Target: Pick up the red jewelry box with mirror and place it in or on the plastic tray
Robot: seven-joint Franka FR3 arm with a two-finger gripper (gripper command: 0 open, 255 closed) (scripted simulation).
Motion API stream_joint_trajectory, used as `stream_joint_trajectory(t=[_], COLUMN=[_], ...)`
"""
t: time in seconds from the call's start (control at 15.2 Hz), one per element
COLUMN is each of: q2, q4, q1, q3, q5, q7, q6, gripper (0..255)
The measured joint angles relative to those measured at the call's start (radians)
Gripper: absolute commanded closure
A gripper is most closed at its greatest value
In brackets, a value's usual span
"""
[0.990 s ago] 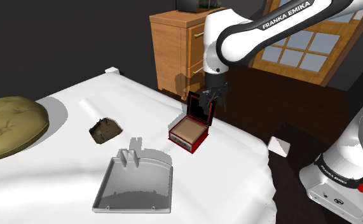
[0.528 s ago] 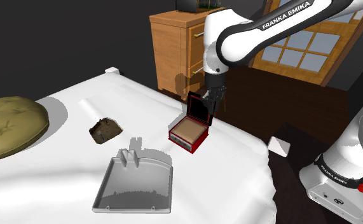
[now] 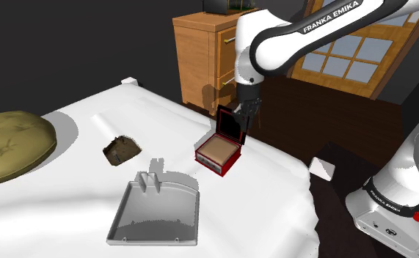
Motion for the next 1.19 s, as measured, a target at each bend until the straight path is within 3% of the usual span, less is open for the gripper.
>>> stream_joint_trajectory(t=[1.19], q2=[-0.087], q4=[0.155], q1=[-0.004], q3=[-0.012], q5=[0.006], q7=[0.007], q6=[-0.241], gripper=[255])
